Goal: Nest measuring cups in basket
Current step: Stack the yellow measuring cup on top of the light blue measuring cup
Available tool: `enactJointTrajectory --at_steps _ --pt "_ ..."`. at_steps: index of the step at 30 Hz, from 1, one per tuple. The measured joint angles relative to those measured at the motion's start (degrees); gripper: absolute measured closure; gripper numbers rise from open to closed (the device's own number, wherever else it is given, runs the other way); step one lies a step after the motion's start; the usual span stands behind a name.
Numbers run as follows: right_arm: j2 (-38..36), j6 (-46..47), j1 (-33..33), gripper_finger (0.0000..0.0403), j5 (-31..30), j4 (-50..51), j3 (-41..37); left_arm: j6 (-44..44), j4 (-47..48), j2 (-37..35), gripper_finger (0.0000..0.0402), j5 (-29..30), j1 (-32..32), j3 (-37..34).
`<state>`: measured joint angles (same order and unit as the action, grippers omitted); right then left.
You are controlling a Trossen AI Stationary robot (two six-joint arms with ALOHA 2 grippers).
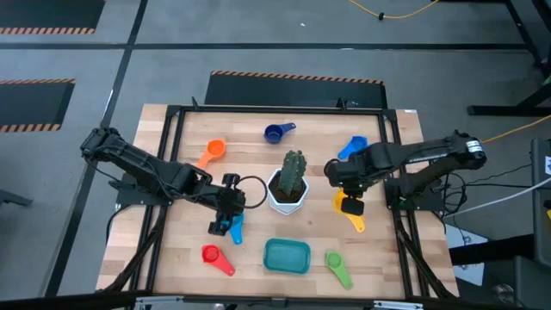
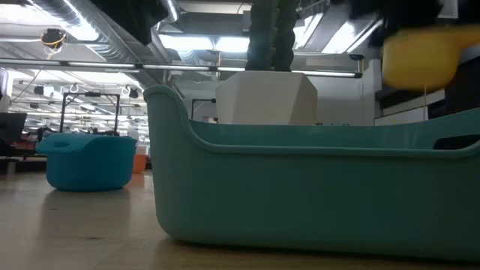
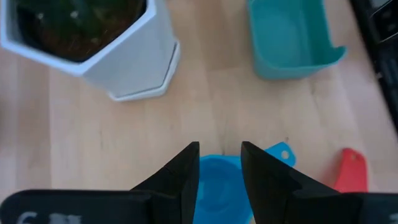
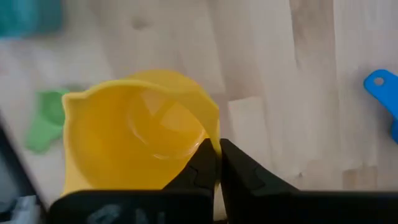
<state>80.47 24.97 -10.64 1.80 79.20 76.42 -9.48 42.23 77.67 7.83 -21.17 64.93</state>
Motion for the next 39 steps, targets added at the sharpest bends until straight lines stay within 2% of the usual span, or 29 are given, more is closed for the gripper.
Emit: enactJointTrajectory --at_steps 7,10,15,19,22,28,33,37,39 --pt "0.0 6.19 -7.94 0.039 -0.98 0.49 12.51 -1.46 -7.15 0.0 0.029 0.39 -3.21 0.0" --pt "0.02 6.1 -10.84 0.0391 -5.07 -1.61 16.17 -2.47 -14.79 0.0 0.029 2.19 -4.56 0.0" --pt "0.02 4.63 -13.96 0.0391 -15.1 -4.6 20.78 -2.12 -28.12 0.0 0.029 9.84 -6.65 0.0" --pt "0.07 -1.06 -15.42 0.0391 -25.13 -8.09 23.52 2.6 -35.12 0.0 0.029 15.65 -7.69 1.15" --pt "0.07 -7.88 -15.83 0.039 -31.98 -13.0 25.19 7.81 -38.79 0.0 0.029 22.32 -8.41 3.33" --pt "0.07 -25.3 -15.81 0.0391 -41.51 -29.51 26.85 18.67 -43.35 0.0 0.029 35.54 -8.87 8.8" --pt "0.28 -36.16 -14.66 0.0391 -48.27 -42.4 26.51 23.27 -44.87 0.0 0.029 42.51 -8.85 13.82" --pt "1.59 -41.16 -12.82 0.0391 -54.15 -49.34 26.45 29.93 -51.09 0.0 0.029 47.46 -8.81 16.09" --pt "2.48 -43.79 -11.53 0.0391 -56.26 -52.71 26.45 34.45 -55.36 0.0 0.029 48.08 -8.33 16.49"
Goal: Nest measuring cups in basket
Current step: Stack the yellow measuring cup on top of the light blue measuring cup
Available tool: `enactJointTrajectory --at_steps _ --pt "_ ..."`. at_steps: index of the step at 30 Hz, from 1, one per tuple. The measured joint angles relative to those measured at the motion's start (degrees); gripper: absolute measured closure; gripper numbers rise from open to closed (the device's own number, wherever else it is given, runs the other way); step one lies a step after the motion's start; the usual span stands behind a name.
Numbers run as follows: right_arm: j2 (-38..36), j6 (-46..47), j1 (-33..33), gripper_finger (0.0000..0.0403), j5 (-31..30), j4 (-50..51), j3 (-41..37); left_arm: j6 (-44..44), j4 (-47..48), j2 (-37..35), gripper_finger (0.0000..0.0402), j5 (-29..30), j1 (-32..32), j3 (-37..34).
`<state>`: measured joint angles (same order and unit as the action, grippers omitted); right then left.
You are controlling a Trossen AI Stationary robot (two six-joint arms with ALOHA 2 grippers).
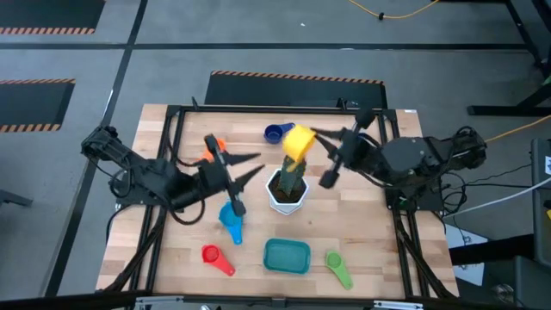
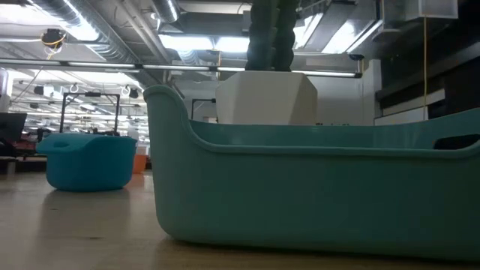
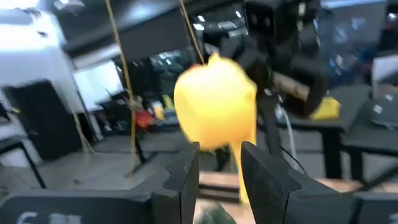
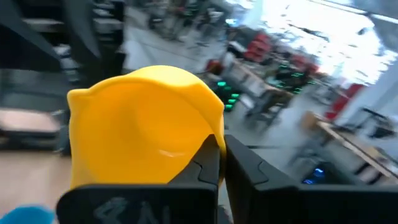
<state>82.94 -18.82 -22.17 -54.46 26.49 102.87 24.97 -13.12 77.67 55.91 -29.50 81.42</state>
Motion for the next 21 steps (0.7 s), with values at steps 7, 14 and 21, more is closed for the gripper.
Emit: enactJointTrajectory --at_steps 7,14,21 --pt "3.89 -7.26 5.07 0.0389 -1.69 -10.35 -0.07 11.05 -8.73 0.0 0.029 -0.29 3.11 0.05" --pt "7.93 -13.03 9.44 0.0389 -3.98 -19.27 -0.07 15.25 -8.79 0.0 0.029 -1.45 7.5 0.05" --pt "11.71 -17.51 12.85 0.0388 -4.52 -26.33 -0.07 22.09 -8.76 0.0 0.029 -1.52 11.98 0.05"
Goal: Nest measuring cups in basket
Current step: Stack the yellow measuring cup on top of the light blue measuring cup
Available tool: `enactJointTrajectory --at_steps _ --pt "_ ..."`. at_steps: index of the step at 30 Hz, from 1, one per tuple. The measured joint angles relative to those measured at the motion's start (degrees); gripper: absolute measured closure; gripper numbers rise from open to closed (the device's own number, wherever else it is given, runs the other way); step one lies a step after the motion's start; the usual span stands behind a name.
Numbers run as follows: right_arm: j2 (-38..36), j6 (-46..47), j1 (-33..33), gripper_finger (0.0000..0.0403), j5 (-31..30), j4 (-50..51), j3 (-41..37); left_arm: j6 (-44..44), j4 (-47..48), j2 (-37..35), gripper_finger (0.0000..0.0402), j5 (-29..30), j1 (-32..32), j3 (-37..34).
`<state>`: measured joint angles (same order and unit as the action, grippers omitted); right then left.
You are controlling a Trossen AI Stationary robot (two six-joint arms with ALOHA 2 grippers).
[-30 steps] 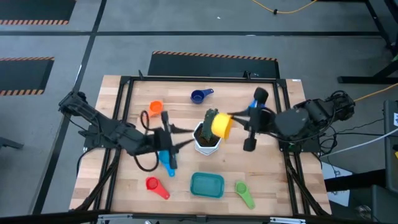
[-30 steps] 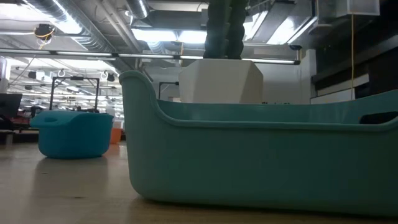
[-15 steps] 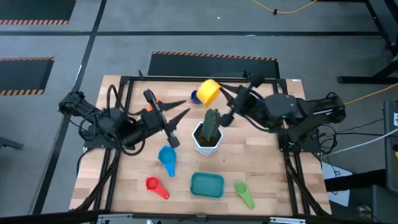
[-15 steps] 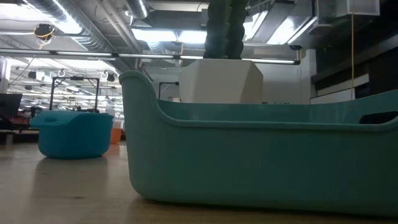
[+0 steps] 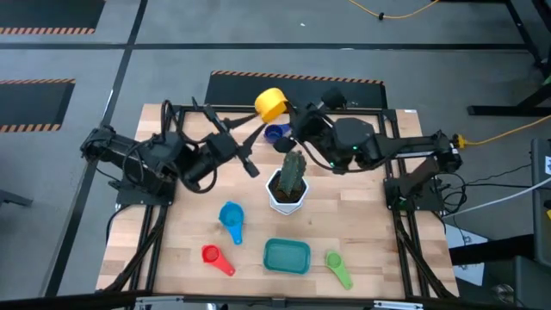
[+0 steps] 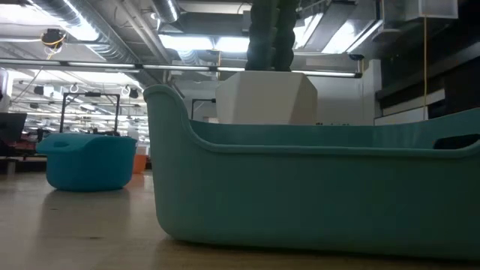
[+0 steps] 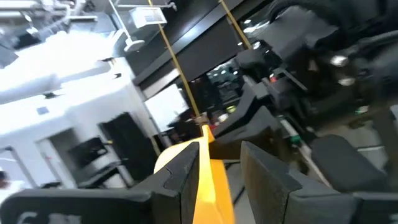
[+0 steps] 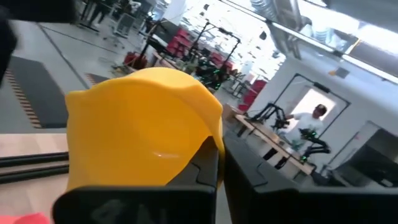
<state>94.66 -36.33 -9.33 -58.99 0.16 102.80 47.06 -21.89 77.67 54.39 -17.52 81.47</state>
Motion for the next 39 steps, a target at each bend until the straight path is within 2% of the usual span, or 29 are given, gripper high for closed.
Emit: enactJointTrajectory --at_steps 10,15,20,28,39 --pt "2.67 -0.23 1.73 0.0388 0.09 -3.91 -0.02 1.59 0.87 0.0 0.029 0.75 4.29 0.0" --pt "2.88 -0.31 1.73 0.0388 -0.12 -4.93 -0.02 1.54 6.71 -0.02 0.029 3.41 5.24 0.0" --pt "2.88 -0.2 1.77 0.0388 -1.23 -5.18 -0.07 1.54 8.96 -0.07 0.029 6.71 5.53 0.02" --pt "2.88 0.14 1.73 0.0388 -1.39 -4.27 -0.07 1.83 9.35 -0.02 0.029 8.23 5.48 0.02" --pt "2.88 0.08 1.62 0.0388 -1.18 -0.2 -0.04 8.8 9.68 0.15 0.029 13.44 4.9 -0.04"
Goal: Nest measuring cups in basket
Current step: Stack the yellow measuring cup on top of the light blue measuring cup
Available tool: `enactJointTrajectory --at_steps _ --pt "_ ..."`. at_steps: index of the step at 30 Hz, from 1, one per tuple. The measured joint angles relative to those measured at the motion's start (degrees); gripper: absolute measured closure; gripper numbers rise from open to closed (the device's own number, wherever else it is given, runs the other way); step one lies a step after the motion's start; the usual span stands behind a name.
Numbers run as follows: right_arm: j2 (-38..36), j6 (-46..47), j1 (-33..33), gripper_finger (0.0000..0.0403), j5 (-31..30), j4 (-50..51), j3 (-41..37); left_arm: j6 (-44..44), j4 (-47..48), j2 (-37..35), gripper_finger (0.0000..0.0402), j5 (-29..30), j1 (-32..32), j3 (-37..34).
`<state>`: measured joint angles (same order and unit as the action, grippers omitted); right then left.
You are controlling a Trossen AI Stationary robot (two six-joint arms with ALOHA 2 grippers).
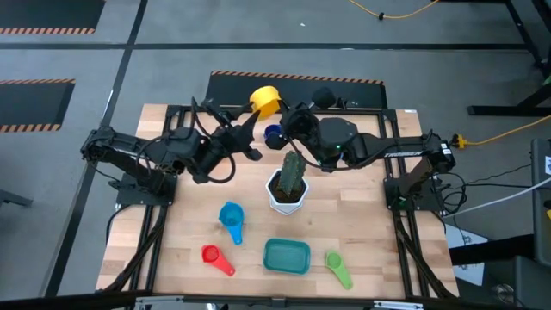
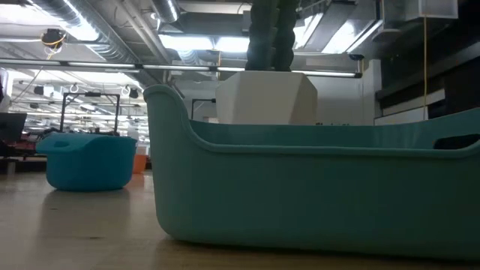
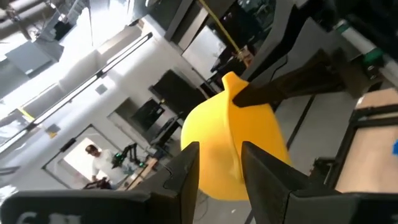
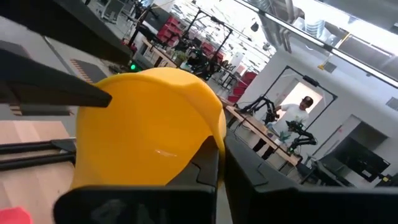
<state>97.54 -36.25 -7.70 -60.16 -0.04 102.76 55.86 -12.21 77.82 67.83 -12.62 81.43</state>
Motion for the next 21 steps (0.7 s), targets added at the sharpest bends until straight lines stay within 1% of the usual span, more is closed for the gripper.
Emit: enactJointTrajectory --at_steps 4,9,11,13,18,19,21 --pt "0.0 -0.05 0.0 0.0388 0.02 0.49 0.0 -0.31 0.85 0.02 0.029 0.99 -0.09 -0.02" --pt "-0.05 -0.2 -0.17 0.0388 -0.09 0.73 0.0 -5.14 1.18 -0.04 0.029 0.6 -2.55 -0.02" --pt "-0.11 -0.29 -0.18 0.0388 -0.27 0.78 0.0 -6.8 1.19 -0.11 0.029 1.49 -4.17 -0.02" --pt "-0.13 -0.37 -0.16 0.0388 -0.63 0.92 0.16 -7.48 1.0 -0.26 0.029 3.47 -6.01 0.0" --pt "-0.2 -0.35 -0.34 0.0388 -1.92 0.78 0.7 -8.07 1.98 -0.26 0.029 13.56 -11.76 0.02" --pt "-0.2 -0.35 -0.5 0.0388 -1.99 0.8 0.7 -9.43 3.11 -0.28 0.029 14.72 -12.88 0.02" --pt "-0.2 -0.35 -0.98 0.0388 -1.93 0.87 0.7 -14.02 7.07 -0.27 0.029 15.19 -15.08 0.02"
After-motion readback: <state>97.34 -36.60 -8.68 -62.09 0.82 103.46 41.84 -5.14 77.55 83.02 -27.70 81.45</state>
